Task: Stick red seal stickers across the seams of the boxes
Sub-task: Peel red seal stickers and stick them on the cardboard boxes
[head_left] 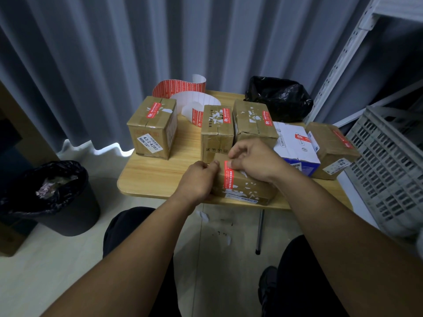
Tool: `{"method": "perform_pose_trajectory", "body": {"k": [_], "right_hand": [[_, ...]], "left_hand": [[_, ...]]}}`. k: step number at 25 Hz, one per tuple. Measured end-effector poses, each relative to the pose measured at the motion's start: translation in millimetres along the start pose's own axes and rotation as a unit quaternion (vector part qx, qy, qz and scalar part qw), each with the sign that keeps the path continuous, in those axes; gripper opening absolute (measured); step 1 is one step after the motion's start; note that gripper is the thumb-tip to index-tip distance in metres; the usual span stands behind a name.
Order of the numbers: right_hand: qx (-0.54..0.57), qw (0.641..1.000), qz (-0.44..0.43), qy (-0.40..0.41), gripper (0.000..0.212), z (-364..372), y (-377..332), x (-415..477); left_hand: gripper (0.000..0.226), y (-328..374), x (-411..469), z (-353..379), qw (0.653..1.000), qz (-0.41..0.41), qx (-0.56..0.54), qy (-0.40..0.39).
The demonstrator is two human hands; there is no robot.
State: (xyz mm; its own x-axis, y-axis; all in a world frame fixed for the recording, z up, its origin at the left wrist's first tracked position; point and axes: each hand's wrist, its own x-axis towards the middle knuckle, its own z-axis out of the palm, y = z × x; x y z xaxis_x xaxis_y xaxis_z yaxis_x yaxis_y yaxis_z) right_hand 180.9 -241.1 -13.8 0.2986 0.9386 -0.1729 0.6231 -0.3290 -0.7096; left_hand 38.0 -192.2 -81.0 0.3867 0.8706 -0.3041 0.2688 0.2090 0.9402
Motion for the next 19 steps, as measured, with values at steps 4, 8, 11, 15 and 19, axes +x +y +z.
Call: {"method": "perform_pose_trajectory", "body": {"k": [4,8,11,15,19], "right_hand": [[-0.008,0.999,-0.008,0.044,0.011,8,1,0],[-0.074,0.997,-0.004,-0.006,0.014,3,-5,2],[-0.092,0.995,-0.018,-0.032,0.015,-3,-5,5],[-0.106,0.992,-0.048,-0.04,0.016,-9,-6,7],[-0.058,0.996,-0.063,-0.019,0.011,-9,-2,6]], "left_hand": [[0.041,1,-2,0,1.0,0.003,0.007,0.001],[0.043,0,-1,-1,1.0,0.007,0.011,0.005],[0.042,1,-2,0,1.0,0.007,0.005,0.007],[0.039,2,-2,0,1.0,0.007,0.012,0.004],[0.04,2,-1,-1,1.0,0.004,0.024,0.008]]}}
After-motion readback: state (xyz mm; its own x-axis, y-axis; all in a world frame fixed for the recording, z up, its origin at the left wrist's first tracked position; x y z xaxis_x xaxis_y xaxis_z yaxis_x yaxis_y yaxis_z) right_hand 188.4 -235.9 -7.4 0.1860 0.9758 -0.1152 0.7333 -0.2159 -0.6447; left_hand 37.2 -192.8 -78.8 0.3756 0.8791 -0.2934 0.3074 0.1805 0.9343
